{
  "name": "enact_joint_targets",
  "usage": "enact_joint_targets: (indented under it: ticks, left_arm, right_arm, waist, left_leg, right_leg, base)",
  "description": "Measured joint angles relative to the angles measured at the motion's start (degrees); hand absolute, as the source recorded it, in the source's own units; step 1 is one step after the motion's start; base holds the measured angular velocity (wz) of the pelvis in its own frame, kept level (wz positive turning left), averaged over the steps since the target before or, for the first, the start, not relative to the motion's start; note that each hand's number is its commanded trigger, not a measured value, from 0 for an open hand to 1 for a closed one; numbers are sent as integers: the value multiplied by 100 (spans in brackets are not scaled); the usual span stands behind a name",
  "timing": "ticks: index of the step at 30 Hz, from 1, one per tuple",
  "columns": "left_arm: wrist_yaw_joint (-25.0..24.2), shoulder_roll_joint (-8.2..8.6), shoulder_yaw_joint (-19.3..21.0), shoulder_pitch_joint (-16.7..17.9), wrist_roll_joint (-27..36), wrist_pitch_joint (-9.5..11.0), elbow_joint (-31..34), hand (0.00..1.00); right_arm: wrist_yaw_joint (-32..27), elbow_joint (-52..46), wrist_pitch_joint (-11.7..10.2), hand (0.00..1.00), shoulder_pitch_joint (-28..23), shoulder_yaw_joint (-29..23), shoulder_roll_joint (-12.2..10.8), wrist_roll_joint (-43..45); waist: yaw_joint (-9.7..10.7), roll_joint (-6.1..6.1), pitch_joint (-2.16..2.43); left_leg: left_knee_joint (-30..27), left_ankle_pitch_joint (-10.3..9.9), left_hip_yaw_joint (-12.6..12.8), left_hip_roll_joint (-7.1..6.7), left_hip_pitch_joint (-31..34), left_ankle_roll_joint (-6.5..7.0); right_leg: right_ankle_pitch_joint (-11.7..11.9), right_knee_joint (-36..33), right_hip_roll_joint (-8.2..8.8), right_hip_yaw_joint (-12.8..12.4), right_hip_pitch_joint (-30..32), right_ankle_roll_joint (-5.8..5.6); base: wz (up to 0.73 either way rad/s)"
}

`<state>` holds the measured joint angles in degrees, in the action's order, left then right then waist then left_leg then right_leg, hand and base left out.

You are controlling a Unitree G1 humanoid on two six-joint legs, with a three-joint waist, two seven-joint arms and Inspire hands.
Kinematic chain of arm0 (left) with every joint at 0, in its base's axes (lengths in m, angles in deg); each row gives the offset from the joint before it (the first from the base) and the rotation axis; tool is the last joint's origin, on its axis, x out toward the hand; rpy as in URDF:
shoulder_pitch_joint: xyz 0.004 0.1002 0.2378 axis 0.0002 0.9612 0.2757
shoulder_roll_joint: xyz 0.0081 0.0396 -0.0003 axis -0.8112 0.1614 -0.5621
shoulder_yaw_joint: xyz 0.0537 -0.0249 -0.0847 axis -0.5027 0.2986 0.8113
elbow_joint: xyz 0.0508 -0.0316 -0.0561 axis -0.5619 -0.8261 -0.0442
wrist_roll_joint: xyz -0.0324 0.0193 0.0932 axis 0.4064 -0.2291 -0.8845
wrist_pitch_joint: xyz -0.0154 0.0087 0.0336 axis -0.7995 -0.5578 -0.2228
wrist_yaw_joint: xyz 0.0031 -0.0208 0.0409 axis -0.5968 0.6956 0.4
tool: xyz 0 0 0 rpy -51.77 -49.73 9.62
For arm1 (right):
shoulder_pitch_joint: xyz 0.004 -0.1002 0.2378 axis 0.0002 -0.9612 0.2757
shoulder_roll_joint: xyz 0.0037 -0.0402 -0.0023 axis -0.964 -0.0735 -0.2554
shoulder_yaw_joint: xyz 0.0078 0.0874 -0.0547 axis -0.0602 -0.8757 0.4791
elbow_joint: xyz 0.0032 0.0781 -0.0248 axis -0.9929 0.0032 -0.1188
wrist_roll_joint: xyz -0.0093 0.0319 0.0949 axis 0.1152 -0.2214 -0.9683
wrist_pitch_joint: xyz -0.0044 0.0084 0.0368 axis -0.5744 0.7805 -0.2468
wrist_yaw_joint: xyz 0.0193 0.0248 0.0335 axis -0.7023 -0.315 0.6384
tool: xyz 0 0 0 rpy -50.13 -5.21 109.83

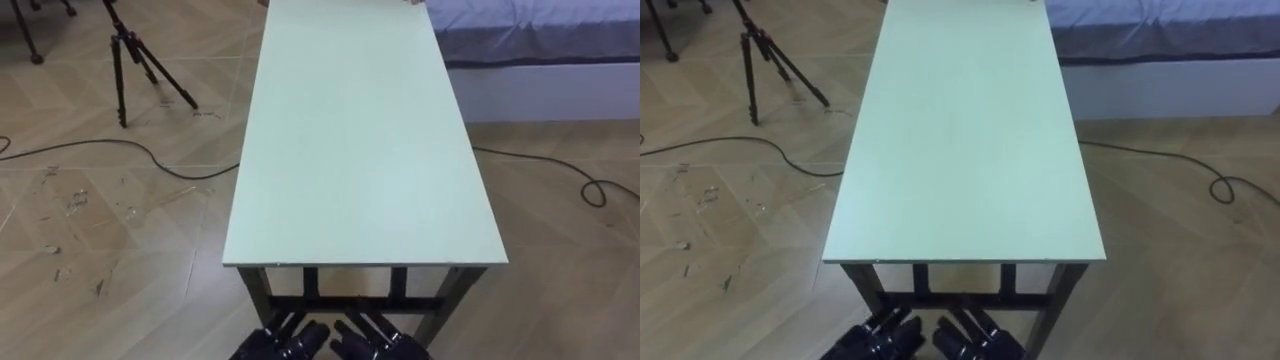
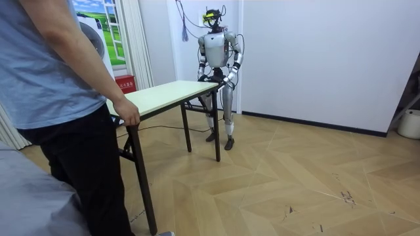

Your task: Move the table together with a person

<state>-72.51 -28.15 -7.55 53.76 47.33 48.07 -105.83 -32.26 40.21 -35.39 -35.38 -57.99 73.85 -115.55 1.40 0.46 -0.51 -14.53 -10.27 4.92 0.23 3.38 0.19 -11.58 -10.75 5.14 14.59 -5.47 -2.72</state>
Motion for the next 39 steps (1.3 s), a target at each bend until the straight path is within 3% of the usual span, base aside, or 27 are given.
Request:
enact_joint_targets:
  ticks: [7, 22, 30, 39]
  left_arm:
    - [-40, -286, 8, 201, 839, 19, 928, 0]
    - [-41, -296, -7, 82, 896, 62, 951, 0]
    - [115, -297, 64, -340, 1113, 59, 438, 0]
    - [589, -247, 295, -803, 1175, -67, -66, 0]
  right_arm:
    - [286, -539, -79, 0, 79, 53, 114, -268]
    - [286, -620, -104, 0, 199, 48, 164, -609]
    - [18, -698, -98, 0, 291, 79, 321, -742]
    - [-346, -610, 34, 0, 535, 57, 340, -965]
  waist:
    - [113, -57, 9]
    - [140, 2, -14]
    - [123, 99, -68]
    - [9, 29, -102]
  left_leg:
    - [10, 0, -11, 0, -7, 0]
    - [12, 0, -25, -4, 2, -1]
    - [79, 5, -21, -7, -163, -1]
    - [111, 30, 31, -1, -288, -4]
  right_leg:
    - [0, -8, -2, -18, -10, 0]
    - [0, 4, -8, -5, -21, 0]
    - [0, 14, -9, -17, -152, 0]
    - [0, 15, -9, -45, -192, 0]
  base:
    - [1]
    - [0]
    - [0]
    - [-3]
